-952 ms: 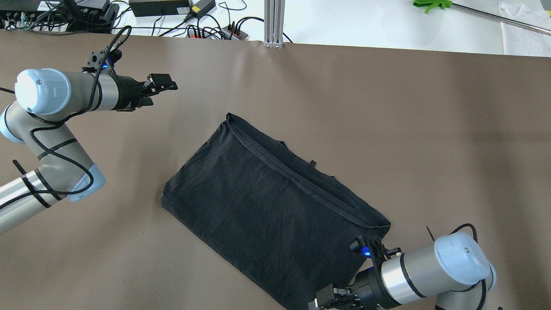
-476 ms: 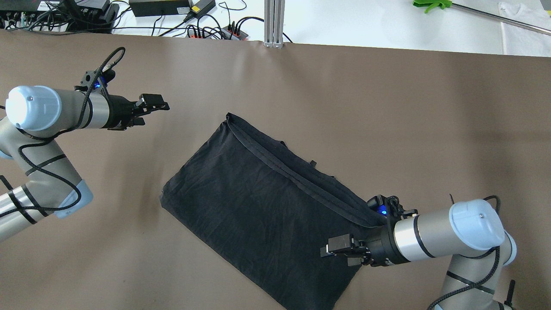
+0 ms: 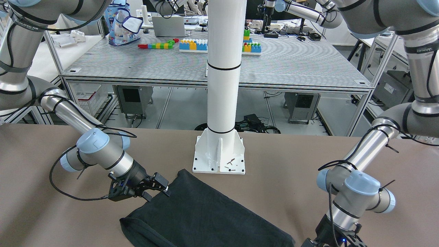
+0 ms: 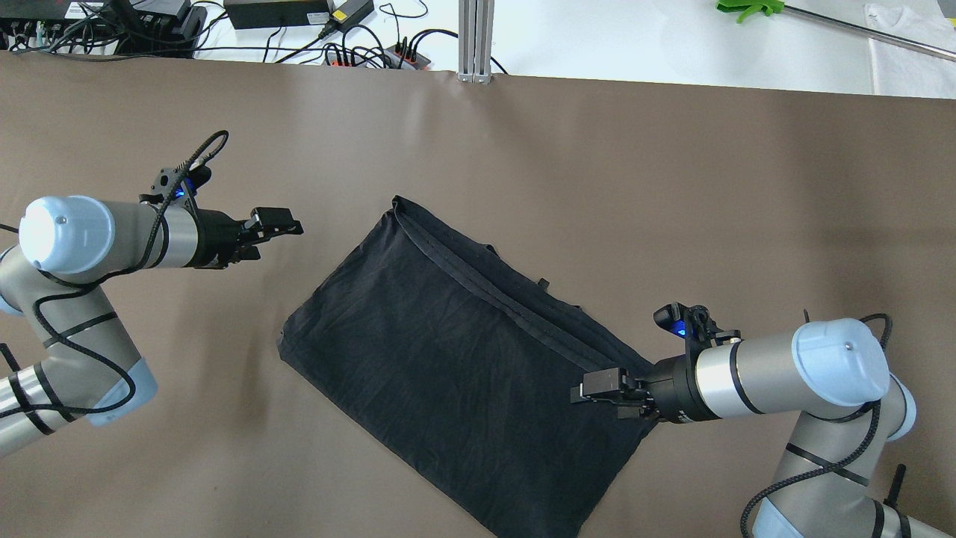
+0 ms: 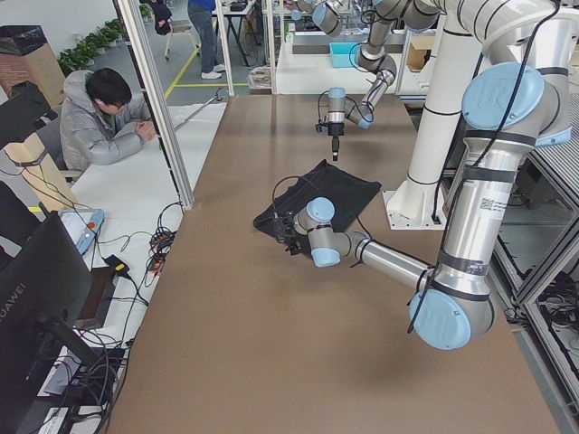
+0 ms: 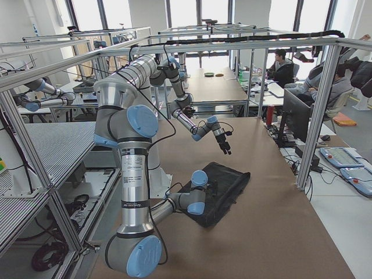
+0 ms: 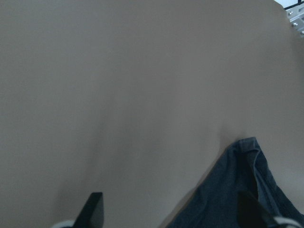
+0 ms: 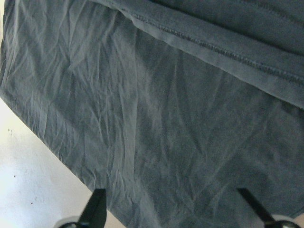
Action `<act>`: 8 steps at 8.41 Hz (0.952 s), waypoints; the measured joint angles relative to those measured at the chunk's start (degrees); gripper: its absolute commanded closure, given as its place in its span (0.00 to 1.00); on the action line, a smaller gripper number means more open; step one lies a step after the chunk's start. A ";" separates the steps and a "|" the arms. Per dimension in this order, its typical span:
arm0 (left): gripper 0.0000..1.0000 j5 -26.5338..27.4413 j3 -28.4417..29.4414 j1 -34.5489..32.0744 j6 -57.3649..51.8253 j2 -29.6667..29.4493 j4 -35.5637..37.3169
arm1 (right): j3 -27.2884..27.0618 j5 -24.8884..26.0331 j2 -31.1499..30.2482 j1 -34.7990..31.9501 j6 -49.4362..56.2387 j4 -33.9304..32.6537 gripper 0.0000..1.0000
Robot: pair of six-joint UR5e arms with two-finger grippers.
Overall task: Fold clothes
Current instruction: 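Grasp the shirt corner nearest the left gripper while the right gripper holds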
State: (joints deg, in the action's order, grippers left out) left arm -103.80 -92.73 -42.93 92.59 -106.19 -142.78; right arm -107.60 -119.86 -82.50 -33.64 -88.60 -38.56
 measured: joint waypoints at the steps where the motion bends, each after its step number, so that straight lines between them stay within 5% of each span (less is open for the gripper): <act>1: 0.00 1.81 -1.45 2.49 0.94 1.41 0.03 | 0.01 0.27 -0.01 -0.55 0.17 -0.28 0.05; 7: 0.00 6.12 -3.35 10.25 2.23 5.79 0.74 | -0.06 0.84 -0.02 -2.15 0.27 -0.73 0.05; 8: 0.10 6.14 -3.34 10.67 2.24 5.62 0.74 | -0.06 0.85 -0.03 -2.38 0.27 -0.73 0.05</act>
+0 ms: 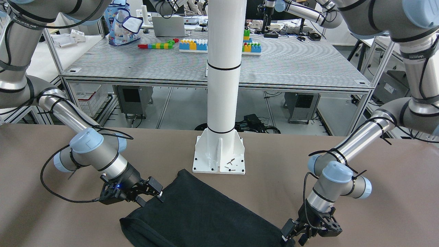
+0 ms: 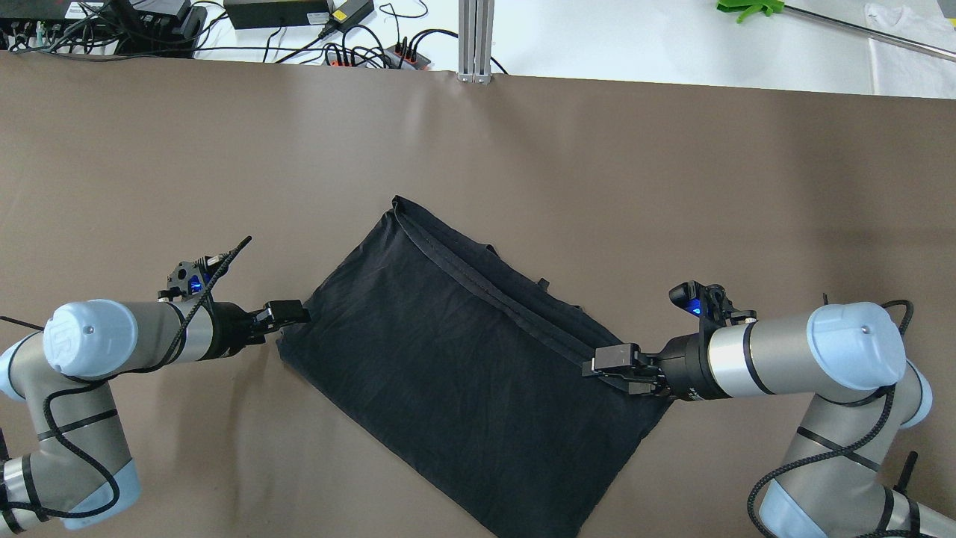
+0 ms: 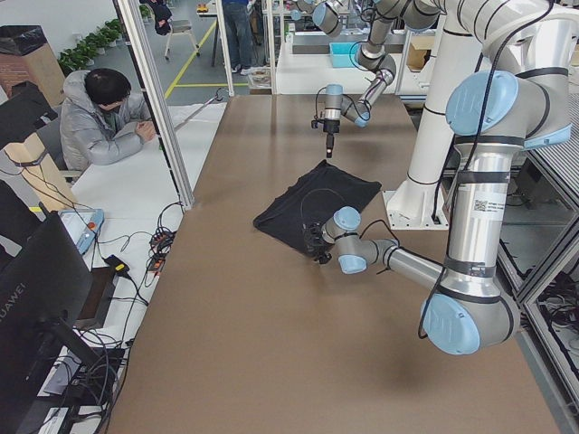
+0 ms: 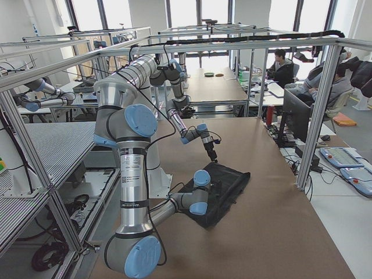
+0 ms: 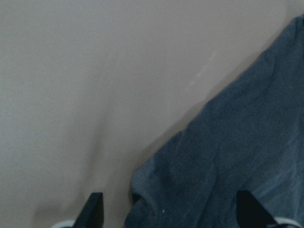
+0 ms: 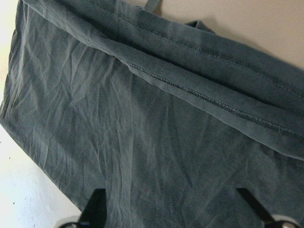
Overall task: Fold clothes
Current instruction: 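Grasp the shirt corner nearest the left gripper while the right gripper holds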
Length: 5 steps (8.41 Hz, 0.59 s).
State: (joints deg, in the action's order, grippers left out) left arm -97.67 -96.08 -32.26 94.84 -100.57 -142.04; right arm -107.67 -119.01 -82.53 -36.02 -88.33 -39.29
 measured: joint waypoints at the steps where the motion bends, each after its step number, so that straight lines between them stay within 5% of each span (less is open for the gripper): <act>1: 0.40 0.02 0.06 0.29 0.04 -0.15 0.00 | 0.00 -0.03 0.00 -0.29 0.00 0.00 0.05; 4: 1.00 0.11 0.38 1.13 0.02 -0.15 0.01 | -0.01 -0.04 0.00 -0.45 0.00 0.00 0.05; 5: 1.00 0.14 0.35 1.14 0.01 0.03 0.00 | -0.05 -0.01 0.03 -0.46 0.00 0.00 0.05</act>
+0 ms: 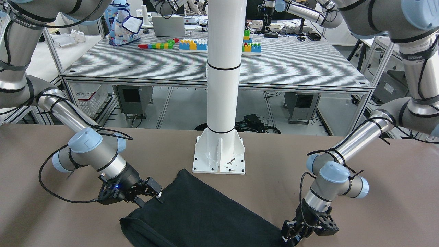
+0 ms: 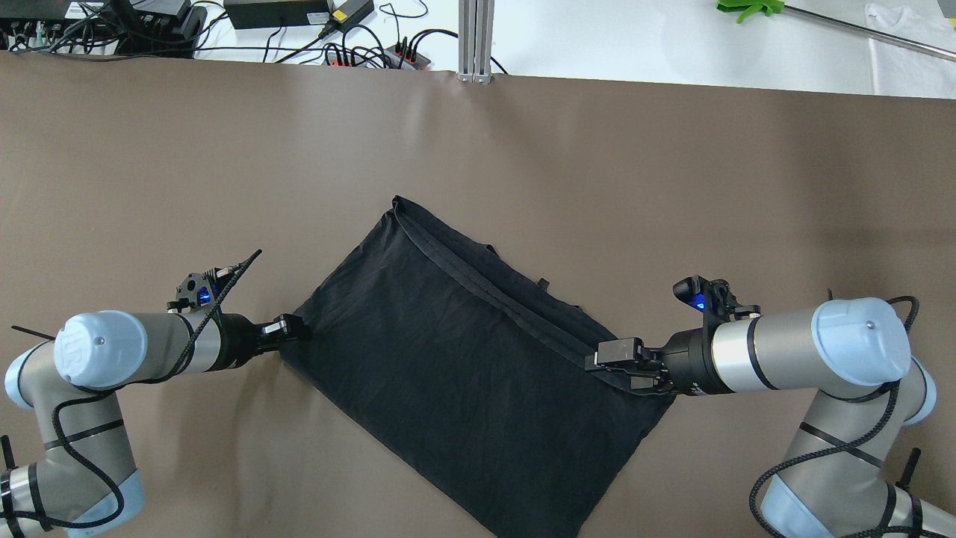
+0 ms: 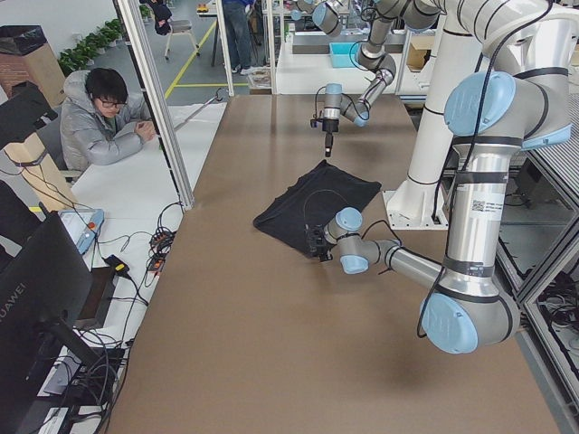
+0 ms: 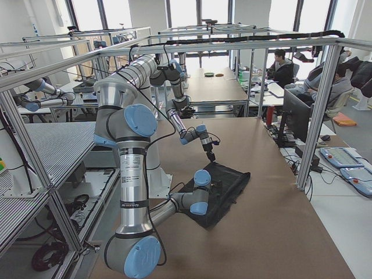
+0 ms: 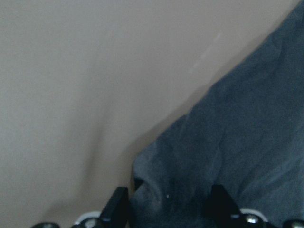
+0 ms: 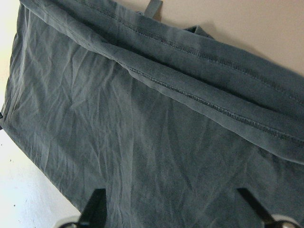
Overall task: Fold clothes
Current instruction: 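Grasp the shirt corner nearest the left gripper while the right gripper holds, then pull the grasped corner away from the robot with the left gripper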
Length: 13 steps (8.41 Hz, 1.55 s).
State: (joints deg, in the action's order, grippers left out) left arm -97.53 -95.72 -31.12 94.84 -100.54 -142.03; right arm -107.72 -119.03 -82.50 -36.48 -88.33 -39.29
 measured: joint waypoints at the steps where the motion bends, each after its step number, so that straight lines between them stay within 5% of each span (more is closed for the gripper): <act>1: 1.00 -0.01 -0.22 -0.01 -0.01 0.18 0.00 | -0.06 0.01 0.03 0.00 -0.03 0.00 0.05; 8: 1.00 -2.52 -1.19 -3.64 -1.82 -2.00 3.65 | -0.12 -0.10 -0.05 -0.03 -0.05 0.00 0.05; 10: 1.00 -2.09 3.73 -7.17 -3.63 -10.07 9.42 | -0.12 -0.01 -0.15 -0.08 -0.01 0.00 0.05; 13: 1.00 -2.11 19.38 -12.84 -7.05 -24.10 11.59 | -0.18 0.04 -0.24 -0.63 0.00 0.00 0.05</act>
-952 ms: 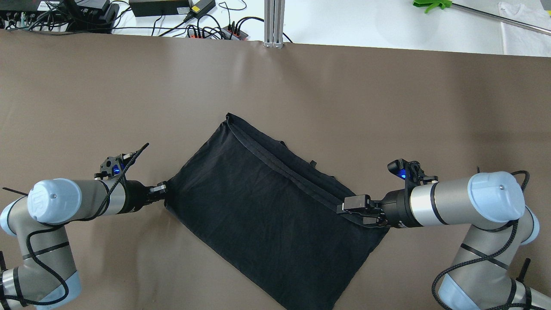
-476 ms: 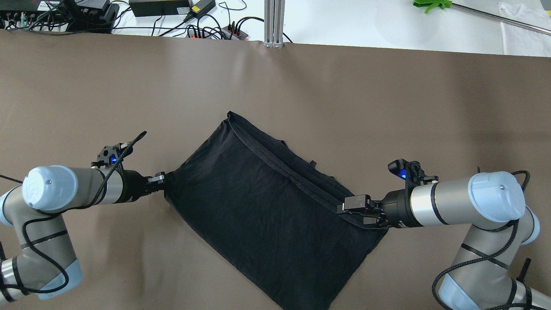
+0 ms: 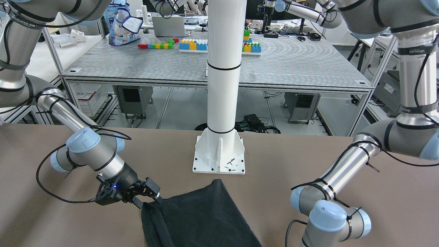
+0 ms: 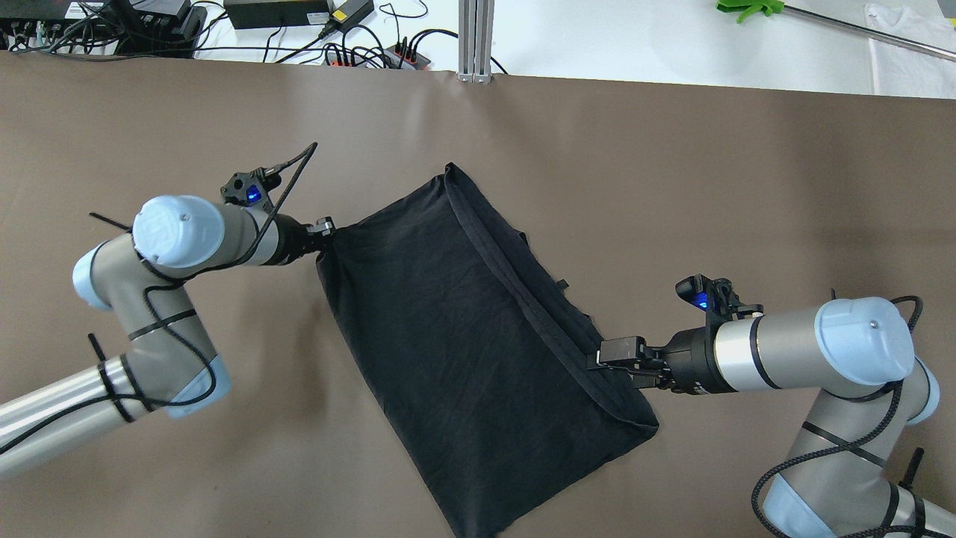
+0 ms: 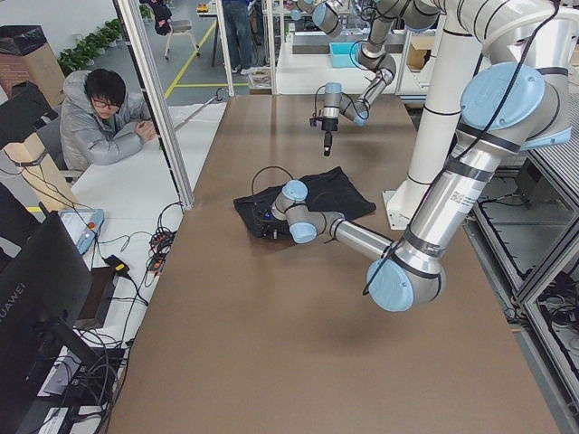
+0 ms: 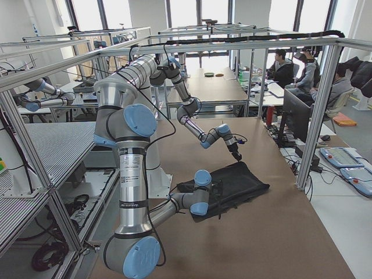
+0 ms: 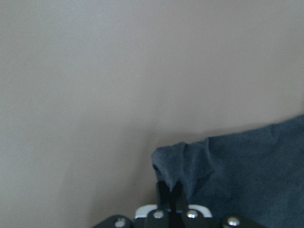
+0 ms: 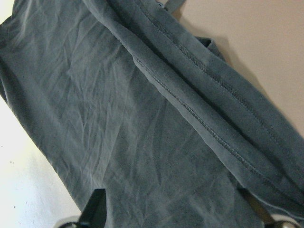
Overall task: Fold clothes
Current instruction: 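Pull the grasped corner away from the robot with the left gripper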
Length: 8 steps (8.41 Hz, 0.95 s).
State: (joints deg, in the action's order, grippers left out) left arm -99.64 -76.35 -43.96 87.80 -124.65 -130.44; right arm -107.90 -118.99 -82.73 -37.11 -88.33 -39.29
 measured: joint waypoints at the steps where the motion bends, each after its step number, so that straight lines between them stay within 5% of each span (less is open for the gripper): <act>1: 1.00 -0.01 4.19 -1.27 -1.14 -3.46 0.06 | -0.11 0.03 0.05 -0.09 0.00 0.00 0.05; 6: 1.00 0.69 18.58 -3.15 -2.47 -16.27 -0.05 | -0.15 0.83 0.16 -0.31 0.31 0.05 0.05; 7: 0.28 1.57 19.96 -3.26 -2.78 -17.24 -0.08 | 0.01 1.38 0.19 -0.32 1.12 -0.03 0.05; 8: 0.00 2.42 20.94 -3.35 -3.43 -17.81 -0.12 | 0.12 1.75 0.24 -0.31 2.09 -0.29 0.05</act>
State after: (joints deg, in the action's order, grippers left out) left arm -97.22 -55.41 -47.30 84.37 -142.46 -130.56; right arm -107.78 -117.24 -82.49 -37.42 -86.24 -39.57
